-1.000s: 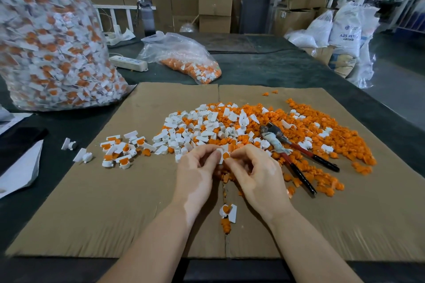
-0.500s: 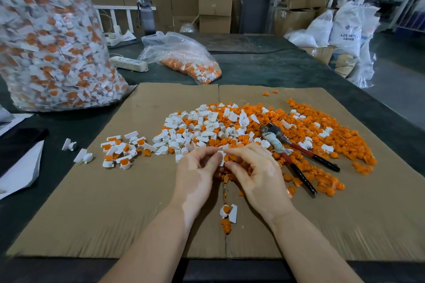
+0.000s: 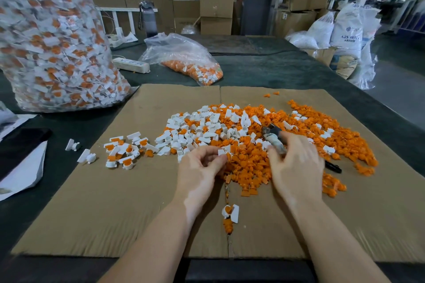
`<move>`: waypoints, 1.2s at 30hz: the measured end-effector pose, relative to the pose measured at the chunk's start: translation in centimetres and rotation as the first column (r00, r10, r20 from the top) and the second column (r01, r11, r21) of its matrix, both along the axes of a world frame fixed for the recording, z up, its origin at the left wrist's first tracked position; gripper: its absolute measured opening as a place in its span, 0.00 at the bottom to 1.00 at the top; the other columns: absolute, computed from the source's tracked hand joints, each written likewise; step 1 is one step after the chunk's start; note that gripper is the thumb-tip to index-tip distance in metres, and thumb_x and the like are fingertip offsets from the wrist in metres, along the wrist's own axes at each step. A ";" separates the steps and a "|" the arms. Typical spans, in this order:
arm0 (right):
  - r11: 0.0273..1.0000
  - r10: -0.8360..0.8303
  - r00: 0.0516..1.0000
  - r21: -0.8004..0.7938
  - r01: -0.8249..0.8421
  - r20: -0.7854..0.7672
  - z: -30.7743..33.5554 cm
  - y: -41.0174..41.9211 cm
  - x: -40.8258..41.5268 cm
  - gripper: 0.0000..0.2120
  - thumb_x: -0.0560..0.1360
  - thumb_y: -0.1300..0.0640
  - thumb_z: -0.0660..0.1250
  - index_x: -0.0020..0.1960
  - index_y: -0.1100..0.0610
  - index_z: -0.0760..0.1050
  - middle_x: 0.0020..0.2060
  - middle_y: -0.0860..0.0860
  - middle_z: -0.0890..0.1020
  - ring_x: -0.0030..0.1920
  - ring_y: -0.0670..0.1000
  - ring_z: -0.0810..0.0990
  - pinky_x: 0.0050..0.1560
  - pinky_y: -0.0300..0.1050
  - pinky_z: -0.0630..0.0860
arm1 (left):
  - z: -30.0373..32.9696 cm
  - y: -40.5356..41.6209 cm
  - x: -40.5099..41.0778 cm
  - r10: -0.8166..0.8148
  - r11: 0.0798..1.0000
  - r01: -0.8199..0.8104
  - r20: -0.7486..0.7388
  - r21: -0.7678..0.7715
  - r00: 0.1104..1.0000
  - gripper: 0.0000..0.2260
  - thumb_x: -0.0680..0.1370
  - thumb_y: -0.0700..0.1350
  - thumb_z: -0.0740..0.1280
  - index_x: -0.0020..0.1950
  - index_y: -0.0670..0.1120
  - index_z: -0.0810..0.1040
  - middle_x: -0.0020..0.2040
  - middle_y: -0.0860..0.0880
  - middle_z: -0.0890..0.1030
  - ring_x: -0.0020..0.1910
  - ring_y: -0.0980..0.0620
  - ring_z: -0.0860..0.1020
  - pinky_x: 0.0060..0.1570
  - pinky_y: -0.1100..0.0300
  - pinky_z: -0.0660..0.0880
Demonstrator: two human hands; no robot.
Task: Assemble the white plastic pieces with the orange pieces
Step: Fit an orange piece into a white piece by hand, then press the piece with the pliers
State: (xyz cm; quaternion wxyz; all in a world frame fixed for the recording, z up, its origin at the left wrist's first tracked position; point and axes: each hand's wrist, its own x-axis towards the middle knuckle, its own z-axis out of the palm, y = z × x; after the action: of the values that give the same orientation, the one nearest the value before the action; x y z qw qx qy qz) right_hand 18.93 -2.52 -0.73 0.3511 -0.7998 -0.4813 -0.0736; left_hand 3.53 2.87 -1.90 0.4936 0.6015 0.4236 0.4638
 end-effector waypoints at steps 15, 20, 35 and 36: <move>0.900 -0.184 0.981 -0.390 0.194 0.064 2.5 -0.4 3.2 0.20 0.72 0.45 0.65 0.52 0.60 0.67 0.51 0.56 0.75 0.54 0.59 0.72 0.54 0.53 0.67 | 0.1 0.3 0.1 0.014 0.997 -0.011 0.049 -0.075 0.999 0.02 0.74 0.39 0.70 0.45 0.46 0.80 0.33 0.50 0.81 0.32 0.59 0.78 0.36 0.68 0.76; 0.942 0.108 0.992 -0.313 -0.122 -0.062 3.9 -1.1 1.2 0.14 0.75 0.44 0.60 0.52 0.53 0.70 0.44 0.50 0.74 0.44 0.50 0.74 0.41 0.45 0.70 | 1.4 0.9 0.4 0.027 0.968 0.031 0.224 -0.250 0.974 0.03 0.75 0.38 0.69 0.47 0.40 0.79 0.30 0.50 0.79 0.28 0.60 0.77 0.28 0.70 0.72; 0.723 0.283 0.712 -0.345 -0.598 -0.642 5.2 -1.0 -1.3 0.11 0.76 0.51 0.60 0.39 0.57 0.71 0.25 0.48 0.68 0.25 0.47 0.66 0.30 0.44 0.61 | 2.7 2.8 0.8 0.177 0.915 -0.059 0.264 -0.400 0.948 0.02 0.74 0.37 0.69 0.43 0.42 0.78 0.36 0.46 0.79 0.31 0.56 0.75 0.27 0.69 0.72; 0.724 0.288 0.717 -0.346 -0.597 -0.635 5.2 -1.0 -1.3 0.11 0.77 0.52 0.60 0.39 0.57 0.71 0.24 0.47 0.68 0.25 0.46 0.67 0.29 0.43 0.63 | 2.7 2.8 0.8 0.183 0.913 -0.061 0.270 -0.403 0.945 0.02 0.74 0.37 0.69 0.42 0.42 0.78 0.35 0.47 0.79 0.31 0.56 0.75 0.27 0.69 0.72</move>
State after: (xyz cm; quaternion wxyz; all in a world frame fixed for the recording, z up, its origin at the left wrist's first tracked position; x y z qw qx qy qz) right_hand 17.63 -3.49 4.44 0.2445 -0.7044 -0.5475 0.3799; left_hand 4.35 5.63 0.82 0.6316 0.3856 0.4640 0.4869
